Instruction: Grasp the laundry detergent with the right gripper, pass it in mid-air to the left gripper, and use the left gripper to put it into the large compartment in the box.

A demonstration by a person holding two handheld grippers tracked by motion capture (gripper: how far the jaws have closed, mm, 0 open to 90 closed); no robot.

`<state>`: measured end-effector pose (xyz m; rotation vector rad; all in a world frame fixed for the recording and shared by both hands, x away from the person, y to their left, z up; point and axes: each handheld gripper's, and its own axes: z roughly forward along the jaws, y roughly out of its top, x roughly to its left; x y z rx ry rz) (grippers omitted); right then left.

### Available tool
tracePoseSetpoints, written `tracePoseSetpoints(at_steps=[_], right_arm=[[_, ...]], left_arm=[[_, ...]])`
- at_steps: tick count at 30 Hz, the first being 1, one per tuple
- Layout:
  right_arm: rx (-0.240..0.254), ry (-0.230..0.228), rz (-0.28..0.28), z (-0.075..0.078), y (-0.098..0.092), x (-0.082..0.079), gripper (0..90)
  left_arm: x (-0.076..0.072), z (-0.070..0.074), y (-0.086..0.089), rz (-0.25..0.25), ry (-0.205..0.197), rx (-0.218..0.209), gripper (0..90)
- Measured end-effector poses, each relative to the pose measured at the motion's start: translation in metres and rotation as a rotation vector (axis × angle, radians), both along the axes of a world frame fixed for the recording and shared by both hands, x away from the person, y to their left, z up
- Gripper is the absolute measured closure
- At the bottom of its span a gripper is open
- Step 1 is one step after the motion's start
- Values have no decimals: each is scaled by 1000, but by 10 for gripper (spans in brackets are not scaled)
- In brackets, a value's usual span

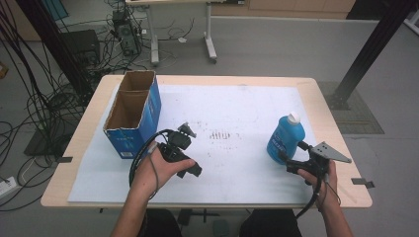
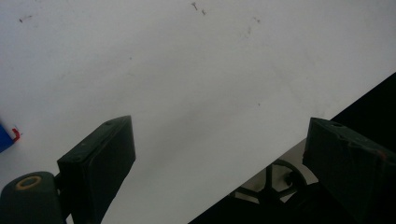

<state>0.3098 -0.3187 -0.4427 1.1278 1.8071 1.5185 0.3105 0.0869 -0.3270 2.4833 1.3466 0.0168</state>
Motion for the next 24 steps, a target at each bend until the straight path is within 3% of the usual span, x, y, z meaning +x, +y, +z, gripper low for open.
tracePoseSetpoints(at_steps=[24], right_arm=[[-25,-25,1,-1,5,5,90]], left_arm=[[2,-1,-3,-6,2,-3,96]])
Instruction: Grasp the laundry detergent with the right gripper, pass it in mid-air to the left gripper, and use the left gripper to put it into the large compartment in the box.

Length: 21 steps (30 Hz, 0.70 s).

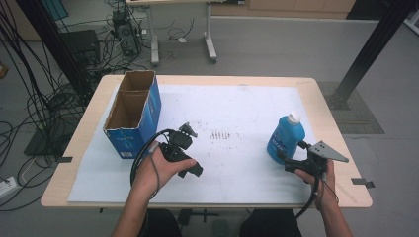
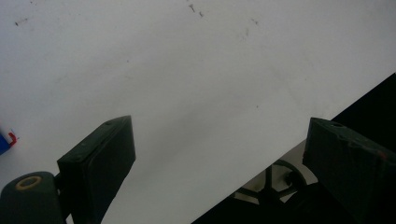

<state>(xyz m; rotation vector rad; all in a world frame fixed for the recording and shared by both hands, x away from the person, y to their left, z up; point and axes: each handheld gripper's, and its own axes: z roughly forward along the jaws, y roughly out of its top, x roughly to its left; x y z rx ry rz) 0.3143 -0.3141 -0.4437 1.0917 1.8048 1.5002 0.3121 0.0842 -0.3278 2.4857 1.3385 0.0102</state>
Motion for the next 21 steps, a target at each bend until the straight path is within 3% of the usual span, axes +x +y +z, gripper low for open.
tracePoseSetpoints(at_steps=[21], right_arm=[[11,-5,-5,-4,9,11,129]], left_arm=[[2,-4,4,7,12,5,96]])
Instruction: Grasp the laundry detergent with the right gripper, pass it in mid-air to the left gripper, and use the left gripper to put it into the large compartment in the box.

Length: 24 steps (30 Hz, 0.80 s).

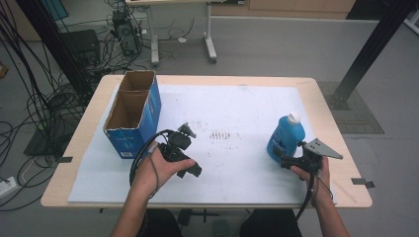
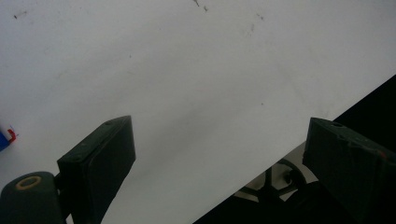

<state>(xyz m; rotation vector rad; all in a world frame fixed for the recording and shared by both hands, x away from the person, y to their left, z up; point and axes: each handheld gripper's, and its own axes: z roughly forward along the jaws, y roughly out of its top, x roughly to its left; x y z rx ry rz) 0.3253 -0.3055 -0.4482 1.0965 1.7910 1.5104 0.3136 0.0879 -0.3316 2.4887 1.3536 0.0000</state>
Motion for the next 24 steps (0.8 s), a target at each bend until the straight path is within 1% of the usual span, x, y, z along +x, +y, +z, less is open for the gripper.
tracePoseSetpoints(at_steps=[5,15,16,24], right_arm=[[10,-2,-2,-1,1,2,163],[-3,-8,-24,0,3,4,193],[-7,-14,-29,0,4,4,211],[-9,-14,-31,0,5,5,243]], left_arm=[[1,1,0,-3,-2,1,96],[1,1,-1,-7,0,2,96],[0,1,-1,-5,-2,2,96],[0,1,-1,-6,2,3,96]])
